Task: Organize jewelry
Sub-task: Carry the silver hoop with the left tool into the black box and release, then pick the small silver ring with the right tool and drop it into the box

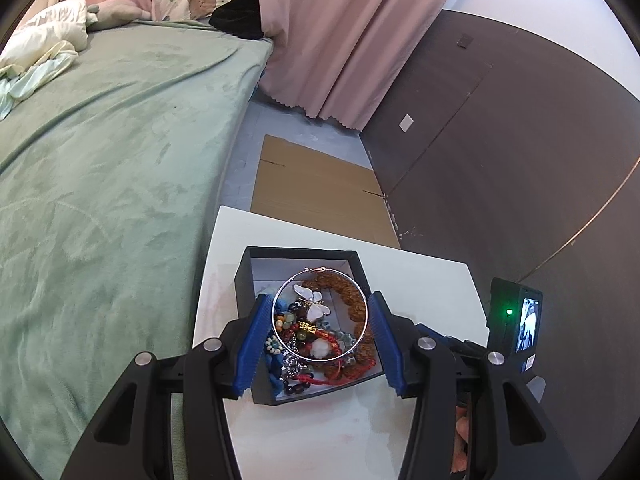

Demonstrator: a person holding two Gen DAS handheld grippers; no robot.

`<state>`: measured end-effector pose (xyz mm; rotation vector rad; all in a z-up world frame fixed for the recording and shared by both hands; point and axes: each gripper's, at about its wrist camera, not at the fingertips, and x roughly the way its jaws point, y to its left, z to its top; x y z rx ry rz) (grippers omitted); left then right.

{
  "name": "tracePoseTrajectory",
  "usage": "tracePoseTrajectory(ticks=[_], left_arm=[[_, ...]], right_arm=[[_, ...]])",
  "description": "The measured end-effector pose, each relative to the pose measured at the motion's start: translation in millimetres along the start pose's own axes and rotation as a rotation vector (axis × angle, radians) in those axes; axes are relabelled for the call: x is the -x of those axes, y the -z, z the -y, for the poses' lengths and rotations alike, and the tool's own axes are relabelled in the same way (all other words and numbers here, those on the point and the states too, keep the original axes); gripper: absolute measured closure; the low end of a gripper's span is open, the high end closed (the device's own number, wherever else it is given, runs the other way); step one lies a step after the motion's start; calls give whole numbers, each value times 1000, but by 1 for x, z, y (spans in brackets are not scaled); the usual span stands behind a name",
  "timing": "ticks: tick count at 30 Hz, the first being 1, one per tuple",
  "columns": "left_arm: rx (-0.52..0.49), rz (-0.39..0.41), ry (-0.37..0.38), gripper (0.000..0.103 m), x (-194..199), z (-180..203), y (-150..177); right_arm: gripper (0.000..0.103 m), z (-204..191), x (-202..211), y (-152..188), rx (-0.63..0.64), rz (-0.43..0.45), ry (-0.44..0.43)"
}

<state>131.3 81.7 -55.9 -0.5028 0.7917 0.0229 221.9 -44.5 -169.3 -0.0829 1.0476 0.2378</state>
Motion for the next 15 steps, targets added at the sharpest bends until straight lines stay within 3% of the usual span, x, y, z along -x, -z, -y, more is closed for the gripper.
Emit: tracePoseTrajectory(ticks=[3, 7, 9, 15], left_arm=[[12, -11, 14, 54, -2, -3, -1], [21, -19, 40, 54, -6, -4, -2], [25, -13, 51, 31, -5, -3, -2], [45, 14, 52, 27, 1, -5, -4]], right_arm=[[90, 0, 8, -1, -27, 23, -42], [90, 2, 29, -6, -89, 71, -163], [90, 4, 39, -8, -113, 102, -217], [90, -9, 74, -14, -90, 235, -306]])
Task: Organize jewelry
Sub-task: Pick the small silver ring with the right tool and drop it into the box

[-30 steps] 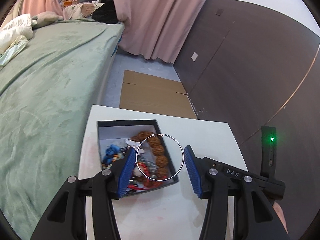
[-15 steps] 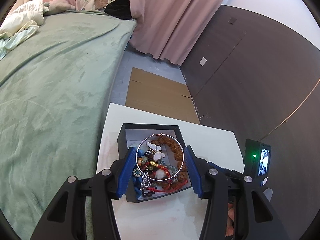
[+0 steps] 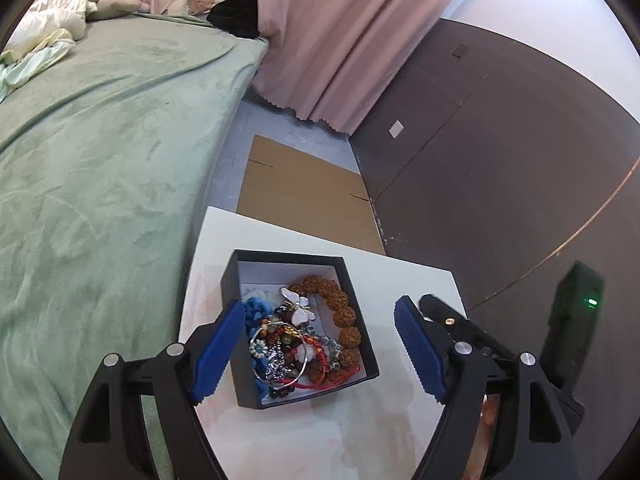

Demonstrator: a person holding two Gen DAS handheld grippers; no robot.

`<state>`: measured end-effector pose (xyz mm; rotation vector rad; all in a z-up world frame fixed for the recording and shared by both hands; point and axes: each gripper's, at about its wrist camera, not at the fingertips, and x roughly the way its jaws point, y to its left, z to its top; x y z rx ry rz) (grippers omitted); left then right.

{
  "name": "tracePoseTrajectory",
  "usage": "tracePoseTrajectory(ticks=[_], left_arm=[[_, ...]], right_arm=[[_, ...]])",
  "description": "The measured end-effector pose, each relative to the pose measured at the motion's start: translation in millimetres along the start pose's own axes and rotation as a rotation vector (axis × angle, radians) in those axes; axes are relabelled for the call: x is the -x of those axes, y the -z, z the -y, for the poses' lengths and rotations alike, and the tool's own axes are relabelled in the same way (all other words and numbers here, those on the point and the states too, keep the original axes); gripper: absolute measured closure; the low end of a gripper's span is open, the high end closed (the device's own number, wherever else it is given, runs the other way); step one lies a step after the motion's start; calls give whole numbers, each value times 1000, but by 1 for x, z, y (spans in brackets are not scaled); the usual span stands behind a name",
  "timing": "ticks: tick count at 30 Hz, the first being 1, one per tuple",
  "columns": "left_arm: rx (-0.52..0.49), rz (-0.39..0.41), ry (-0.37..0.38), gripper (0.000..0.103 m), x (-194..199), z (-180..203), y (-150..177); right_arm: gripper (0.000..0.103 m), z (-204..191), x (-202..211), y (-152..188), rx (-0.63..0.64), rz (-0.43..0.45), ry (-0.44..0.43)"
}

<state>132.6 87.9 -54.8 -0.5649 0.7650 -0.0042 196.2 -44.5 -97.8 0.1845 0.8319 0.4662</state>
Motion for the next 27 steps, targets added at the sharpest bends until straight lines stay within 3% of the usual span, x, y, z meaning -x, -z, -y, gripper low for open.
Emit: tracePoseTrajectory(ticks=[7, 20, 22, 23, 25, 27], left_arm=[[55, 50, -35, 18, 19, -22, -9], [95, 78, -65, 14, 37, -45, -16], [94, 78, -68, 14, 36, -45, -16], [92, 76, -69, 14, 37, -45, -16], [89, 73, -70, 14, 38, -45, -16], [81, 76, -73, 13, 41, -44, -14]], right_arm=[[90, -34, 12, 3, 85, 60, -75], [90, -67, -2, 13, 48, 11, -250], [89, -72, -4, 14, 52, -10, -232], [88, -72, -6, 14, 42, -25, -225], [70, -66, -4, 14, 17, -29, -231], [67, -61, 2, 13, 4, -14, -224]])
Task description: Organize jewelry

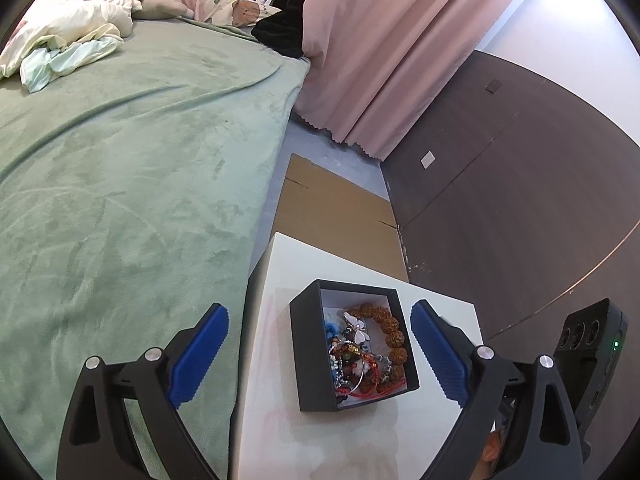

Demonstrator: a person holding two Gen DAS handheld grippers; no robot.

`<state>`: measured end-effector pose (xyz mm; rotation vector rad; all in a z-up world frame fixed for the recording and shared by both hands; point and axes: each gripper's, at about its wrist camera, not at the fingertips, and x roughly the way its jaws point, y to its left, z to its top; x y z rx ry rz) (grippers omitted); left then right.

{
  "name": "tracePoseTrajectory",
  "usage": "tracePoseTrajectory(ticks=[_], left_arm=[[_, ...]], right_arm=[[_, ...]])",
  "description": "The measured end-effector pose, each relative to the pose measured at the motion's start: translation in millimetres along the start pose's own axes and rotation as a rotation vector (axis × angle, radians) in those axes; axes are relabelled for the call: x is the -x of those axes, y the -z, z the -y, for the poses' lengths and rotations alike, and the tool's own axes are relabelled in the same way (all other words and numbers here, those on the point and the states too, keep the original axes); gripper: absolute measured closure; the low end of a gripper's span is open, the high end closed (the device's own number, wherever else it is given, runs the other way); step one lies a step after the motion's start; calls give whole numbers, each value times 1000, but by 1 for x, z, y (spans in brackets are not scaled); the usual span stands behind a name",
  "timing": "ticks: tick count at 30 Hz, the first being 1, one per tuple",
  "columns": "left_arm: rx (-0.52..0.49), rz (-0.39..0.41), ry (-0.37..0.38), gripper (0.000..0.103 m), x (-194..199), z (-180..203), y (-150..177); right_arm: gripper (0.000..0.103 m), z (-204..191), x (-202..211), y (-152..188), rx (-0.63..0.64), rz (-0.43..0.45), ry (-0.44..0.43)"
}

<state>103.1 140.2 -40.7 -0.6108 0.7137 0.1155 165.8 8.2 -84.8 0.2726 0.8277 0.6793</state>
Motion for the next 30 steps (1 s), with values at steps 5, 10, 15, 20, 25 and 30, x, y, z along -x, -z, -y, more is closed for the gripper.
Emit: tracePoseTrajectory(ticks=[5, 10, 15, 20, 25, 30], left_arm=[[-26, 10, -1, 13, 10, 7, 7], [-57, 15, -15, 12, 18, 14, 15], [-111, 33, -25, 9, 31, 27, 28], [-170, 81, -43, 9, 49, 39, 40], [-204, 133, -57, 9, 68, 46, 50], [-228, 154, -46, 9, 79, 53, 60]], right_arm=[[61, 6, 20, 1, -16, 21, -21], [56, 6, 37, 8, 0, 34, -10], [48, 8, 53, 13, 0, 47, -3], [38, 10, 74, 22, 8, 62, 20], [19, 12, 100, 36, 30, 102, 56], [11, 16, 121, 48, 36, 121, 64]])
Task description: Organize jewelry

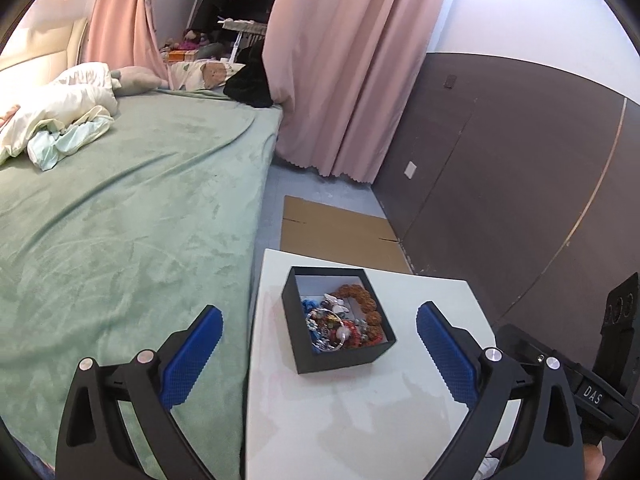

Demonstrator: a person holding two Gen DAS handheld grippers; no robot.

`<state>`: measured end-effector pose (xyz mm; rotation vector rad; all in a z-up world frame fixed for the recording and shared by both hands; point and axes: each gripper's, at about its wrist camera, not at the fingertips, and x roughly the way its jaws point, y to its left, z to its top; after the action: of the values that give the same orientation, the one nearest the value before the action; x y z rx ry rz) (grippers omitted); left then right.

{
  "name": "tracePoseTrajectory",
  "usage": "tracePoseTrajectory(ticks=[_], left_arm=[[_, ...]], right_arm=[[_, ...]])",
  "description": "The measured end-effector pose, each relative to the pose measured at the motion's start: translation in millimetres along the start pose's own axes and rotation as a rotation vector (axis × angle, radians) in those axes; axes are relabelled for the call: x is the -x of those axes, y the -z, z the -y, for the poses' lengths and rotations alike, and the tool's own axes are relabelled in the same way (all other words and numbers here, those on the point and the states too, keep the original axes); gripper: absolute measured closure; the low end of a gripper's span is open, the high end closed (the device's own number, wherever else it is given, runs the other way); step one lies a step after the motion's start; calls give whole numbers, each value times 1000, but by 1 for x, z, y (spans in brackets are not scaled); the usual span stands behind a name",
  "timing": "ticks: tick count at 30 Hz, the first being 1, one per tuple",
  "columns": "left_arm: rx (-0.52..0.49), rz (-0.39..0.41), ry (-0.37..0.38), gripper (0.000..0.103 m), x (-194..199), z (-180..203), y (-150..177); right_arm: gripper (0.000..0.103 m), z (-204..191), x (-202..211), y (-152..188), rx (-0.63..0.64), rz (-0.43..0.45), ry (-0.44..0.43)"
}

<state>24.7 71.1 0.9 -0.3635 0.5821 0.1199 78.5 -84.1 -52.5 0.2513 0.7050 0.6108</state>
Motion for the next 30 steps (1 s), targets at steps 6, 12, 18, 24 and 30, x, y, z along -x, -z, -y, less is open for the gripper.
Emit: tracePoseTrajectory(ticks=[6, 12, 18, 24, 30], left_arm=[[-66, 14, 11, 9, 12, 18, 10], [-121, 6, 19, 9, 18, 33, 20], [-193, 11, 34, 9, 27, 50, 28], [-228, 1, 39, 9, 28, 53, 31], [-233, -1, 33, 9, 28, 54, 31]], right_arm=[[5, 2, 14, 9, 19, -7, -3], [5, 4, 27, 13, 37, -29, -13], [5, 10, 41, 14, 67, -30, 5], [5, 17, 48, 15, 73, -29, 14], [5, 20, 51, 16, 75, -29, 14]])
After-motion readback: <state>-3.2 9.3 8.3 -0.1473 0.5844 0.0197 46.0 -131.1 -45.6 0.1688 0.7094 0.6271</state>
